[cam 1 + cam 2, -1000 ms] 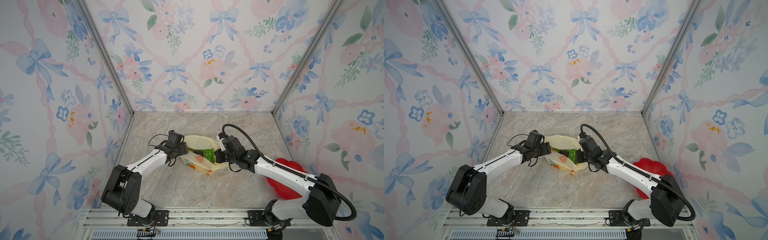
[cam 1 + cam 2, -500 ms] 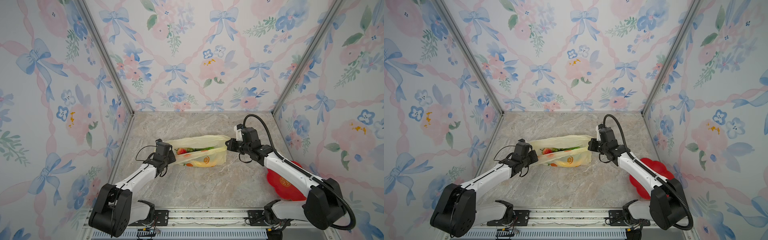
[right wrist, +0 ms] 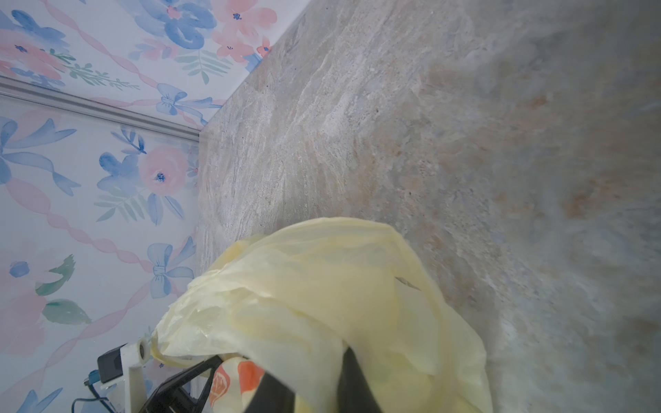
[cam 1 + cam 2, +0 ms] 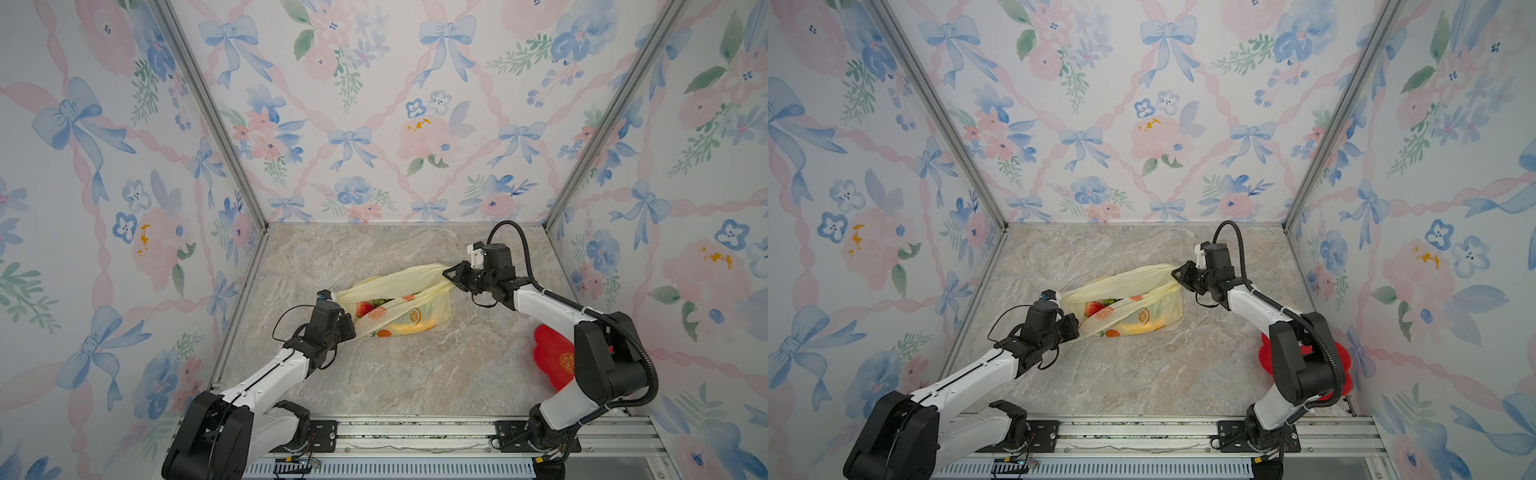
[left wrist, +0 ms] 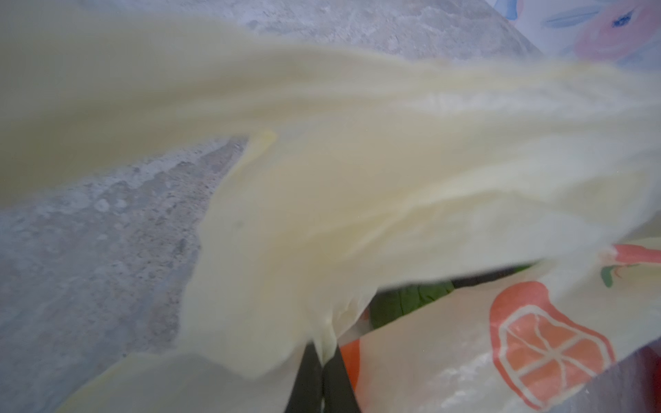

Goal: Take fruits out of the plastic bag
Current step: Spread open the plastic bag at the center of the table.

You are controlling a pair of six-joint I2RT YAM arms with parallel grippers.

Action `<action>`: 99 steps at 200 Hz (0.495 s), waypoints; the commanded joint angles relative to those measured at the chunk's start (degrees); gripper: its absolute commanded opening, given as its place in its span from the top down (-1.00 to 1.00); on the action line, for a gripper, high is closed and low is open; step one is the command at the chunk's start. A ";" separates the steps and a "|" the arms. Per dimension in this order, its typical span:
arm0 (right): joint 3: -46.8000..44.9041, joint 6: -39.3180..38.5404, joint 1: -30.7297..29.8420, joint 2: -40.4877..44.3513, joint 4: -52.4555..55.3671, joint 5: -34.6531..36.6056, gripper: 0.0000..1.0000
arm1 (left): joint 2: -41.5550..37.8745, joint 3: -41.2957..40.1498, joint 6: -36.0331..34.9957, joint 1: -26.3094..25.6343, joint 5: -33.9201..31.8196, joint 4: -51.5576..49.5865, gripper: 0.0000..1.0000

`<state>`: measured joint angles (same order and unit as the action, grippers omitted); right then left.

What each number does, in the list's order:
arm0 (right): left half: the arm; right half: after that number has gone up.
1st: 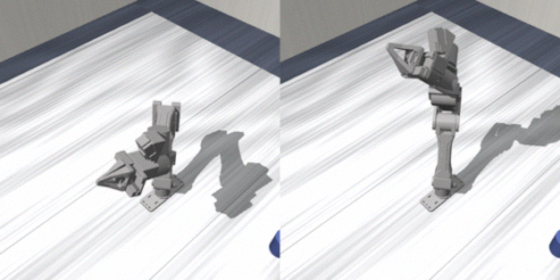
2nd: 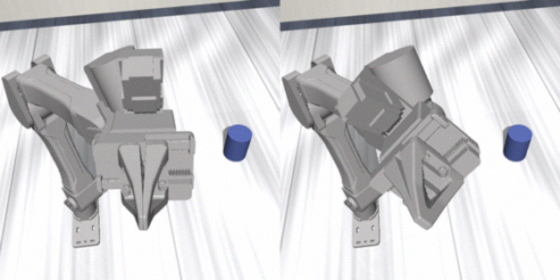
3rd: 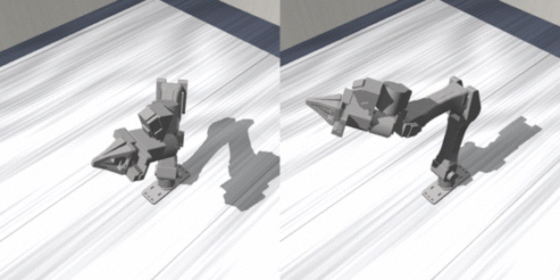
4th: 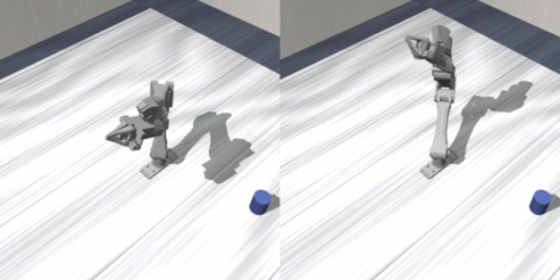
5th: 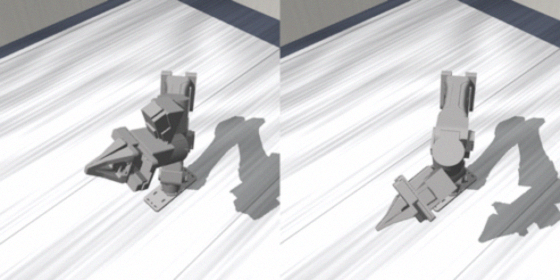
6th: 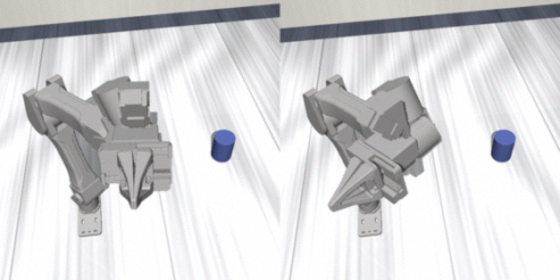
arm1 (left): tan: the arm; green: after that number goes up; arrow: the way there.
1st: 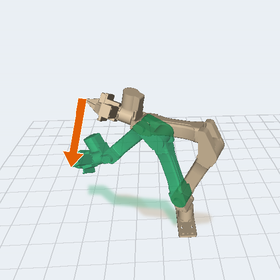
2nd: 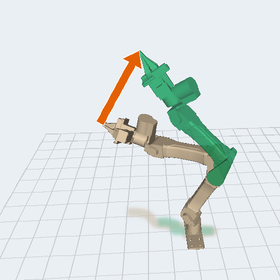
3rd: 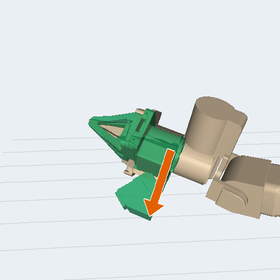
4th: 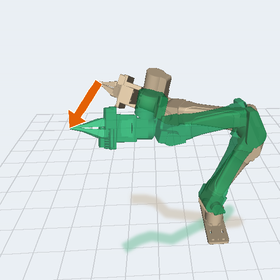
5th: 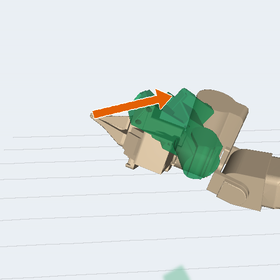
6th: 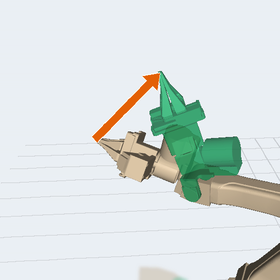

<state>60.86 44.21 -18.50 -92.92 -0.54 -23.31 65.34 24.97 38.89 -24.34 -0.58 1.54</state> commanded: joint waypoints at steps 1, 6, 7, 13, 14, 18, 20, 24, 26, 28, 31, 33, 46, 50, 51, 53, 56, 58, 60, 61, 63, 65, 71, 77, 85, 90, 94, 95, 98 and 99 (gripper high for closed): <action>4.05 -5.84 -1.15 2.10 9.27 6.21 -0.14 | 1.74 2.35 -2.34 -4.27 -0.42 -0.96 1.00; 4.44 -7.07 -1.31 2.80 11.72 8.13 -0.24 | 1.90 2.58 -2.49 -5.06 -0.72 -0.95 1.00; 4.53 -7.31 -1.33 3.04 12.19 8.65 -0.26 | 1.94 2.56 -2.50 -5.21 -0.78 -0.94 1.00; 5.10 -8.07 -1.57 4.08 15.08 11.39 -0.35 | 1.99 2.60 -2.51 -5.98 -1.12 -0.93 1.00; 5.16 -8.95 -1.64 4.25 15.67 11.81 -0.36 | 2.03 2.62 -2.51 -6.16 -1.15 -0.93 1.00; 5.50 -10.55 -1.91 5.03 17.61 13.80 -0.41 | 2.00 2.63 -2.49 -6.59 -1.45 -0.89 1.00; 5.67 -10.99 -2.07 5.45 18.60 14.89 -0.44 | 1.99 2.63 -2.55 -6.86 -1.55 -0.92 1.00; 6.02 -11.77 -2.49 6.22 20.62 17.22 -0.47 | 1.99 2.63 -2.59 -7.31 -1.81 -0.86 1.00; 6.20 -12.15 -2.70 6.56 21.53 18.32 -0.49 | 1.94 2.67 -2.66 -7.48 -1.97 -0.87 1.00; 6.40 -12.46 -2.95 6.98 22.37 19.80 -0.51 | 1.93 2.64 -2.74 -7.72 -2.04 -0.84 1.00; 6.76 -12.97 -3.53 7.54 24.24 22.09 -0.54 | 1.87 2.70 -2.76 -8.00 -2.24 -0.81 1.00; 7.07 -13.26 -3.95 7.92 25.53 23.58 -0.56 | 1.84 2.71 -2.83 -8.14 -2.30 -0.85 1.00; 9.00 -14.74 -7.61 9.77 32.66 34.53 -0.66 | 1.66 2.80 -3.06 -9.17 -2.56 -0.53 1.00; 9.53 -14.89 -8.88 10.13 34.45 37.77 -0.69 | 1.64 2.85 -3.27 -9.59 -2.62 -0.43 1.00; 9.67 -14.87 -9.34 10.22 34.81 38.76 -0.70 | 1.59 2.83 -3.28 -9.63 -2.65 -0.41 1.00; 9.90 -14.79 -9.90 10.40 35.58 40.16 -0.72 | 1.62 2.85 -3.34 -9.73 -2.67 -0.34 1.00; 10.11 -14.48 -10.88 10.60 36.78 42.21 -0.74 | 1.59 2.89 -3.44 -10.02 -2.76 -0.25 1.00; 10.25 -14.25 -11.52 10.76 37.41 43.33 -0.75 | 1.58 2.89 -3.44 -10.25 -2.85 -0.12 1.00; 10.31 -13.87 -12.14 10.86 37.97 44.53 -0.76 | 1.57 3.00 -3.47 -10.37 -2.96 -0.09 1.00; 10.32 -13.70 -12.38 10.89 38.15 44.95 -0.77 | 1.56 3.03 -3.51 -10.46 -2.94 -0.09 1.00; 10.39 -13.35 -13.06 10.98 38.59 45.88 -0.78 | 1.55 3.06 -3.55 -10.73 -3.07 -0.08 1.00; 10.30 -12.94 -13.60 11.11 38.94 46.55 -0.79 | 1.57 3.11 -3.56 -10.86 -3.19 0.06 1.00; 10.03 -11.70 -15.16 11.26 39.28 47.79 -0.80 | 1.64 3.20 -3.63 -11.35 -3.34 0.33 1.00; 9.56 -10.54 -16.41 11.16 39.12 48.18 -0.81 | 1.63 3.24 -3.72 -11.70 -3.36 0.67 1.00; 8.95 -8.98 -17.87 10.74 38.33 48.25 -0.84 | 1.85 3.39 -3.74 -12.20 -3.40 1.22 1.00; 8.49 -8.48 -18.43 10.22 37.68 48.13 -0.84 | 1.97 3.57 -3.72 -12.42 -3.38 1.34 1.00; 8.33 -6.59 -18.81 9.66 37.18 47.89 -0.84 | 2.06 3.66 -3.71 -12.65 -3.43 1.51 1.00; 8.27 -6.37 -18.87 9.46 37.05 47.82 -0.84 | 2.02 3.67 -3.73 -12.66 -3.44 1.52 1.00; 8.25 -5.86 -19.00 8.98 36.73 47.58 -0.84 | 2.22 3.72 -3.74 -12.78 -3.46 1.60 1.00; 8.28 -5.65 -19.01 8.85 36.65 47.53 -0.84 | 2.28 3.79 -3.74 -12.86 -3.51 1.66 1.00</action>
<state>69.84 34.04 -35.64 -81.89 31.42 16.80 67.07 26.98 36.51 -36.01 -3.07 1.69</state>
